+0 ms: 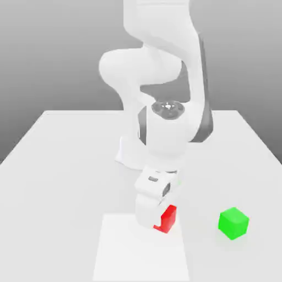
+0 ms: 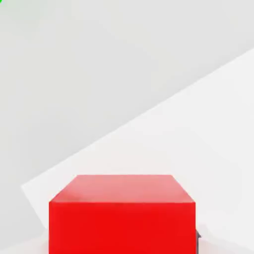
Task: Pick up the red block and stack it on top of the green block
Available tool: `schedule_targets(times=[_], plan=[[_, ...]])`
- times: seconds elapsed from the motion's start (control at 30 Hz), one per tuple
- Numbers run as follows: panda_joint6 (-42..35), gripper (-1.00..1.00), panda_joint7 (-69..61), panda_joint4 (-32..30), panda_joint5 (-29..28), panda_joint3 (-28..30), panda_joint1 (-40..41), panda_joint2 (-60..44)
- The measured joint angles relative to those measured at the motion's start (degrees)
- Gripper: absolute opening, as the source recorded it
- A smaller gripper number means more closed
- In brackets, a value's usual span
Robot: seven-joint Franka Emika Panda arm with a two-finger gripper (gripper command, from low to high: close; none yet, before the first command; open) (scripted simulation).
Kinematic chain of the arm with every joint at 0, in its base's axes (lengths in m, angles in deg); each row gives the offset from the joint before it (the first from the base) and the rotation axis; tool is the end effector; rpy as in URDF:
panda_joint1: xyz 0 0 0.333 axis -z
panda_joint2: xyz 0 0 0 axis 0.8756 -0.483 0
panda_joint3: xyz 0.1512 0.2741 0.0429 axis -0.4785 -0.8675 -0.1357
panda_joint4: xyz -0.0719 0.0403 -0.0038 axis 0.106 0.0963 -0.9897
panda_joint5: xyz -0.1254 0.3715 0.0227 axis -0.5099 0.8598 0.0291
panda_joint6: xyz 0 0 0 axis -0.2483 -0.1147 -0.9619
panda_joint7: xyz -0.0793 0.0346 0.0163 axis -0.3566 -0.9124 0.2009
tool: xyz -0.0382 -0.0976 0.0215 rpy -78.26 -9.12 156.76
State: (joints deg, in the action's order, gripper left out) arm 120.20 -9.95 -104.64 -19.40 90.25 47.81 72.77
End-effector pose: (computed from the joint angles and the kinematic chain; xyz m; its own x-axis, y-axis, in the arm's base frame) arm 0.3406 0.0552 0.1516 0.9688 0.2480 -0.0015 0.2480 -0.9688 -0.0006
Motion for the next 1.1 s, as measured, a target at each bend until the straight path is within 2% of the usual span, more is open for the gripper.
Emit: schedule_targets(times=[0.23,0.63,0.7,0.83,0.87,1.1], plan=[[-11.4,-1.0,3.6,-1.5,-5.2,1.2,-0.7,12.9],[-21.0,-1.0,-0.7,9.4,-4.2,-5.9,-15.8,11.7],[-20.5,-1.0,-1.0,10.7,-4.3,-6.2,-18.0,9.9],[-13.7,-1.0,-0.5,11.4,-5.2,-5.3,-18.2,2.4],[-12.0,1.0,-0.4,11.5,-5.4,-5.2,-18.2,0.6],[-11.7,1.0,-0.3,11.5,-5.5,-5.1,-18.2,0.2]])
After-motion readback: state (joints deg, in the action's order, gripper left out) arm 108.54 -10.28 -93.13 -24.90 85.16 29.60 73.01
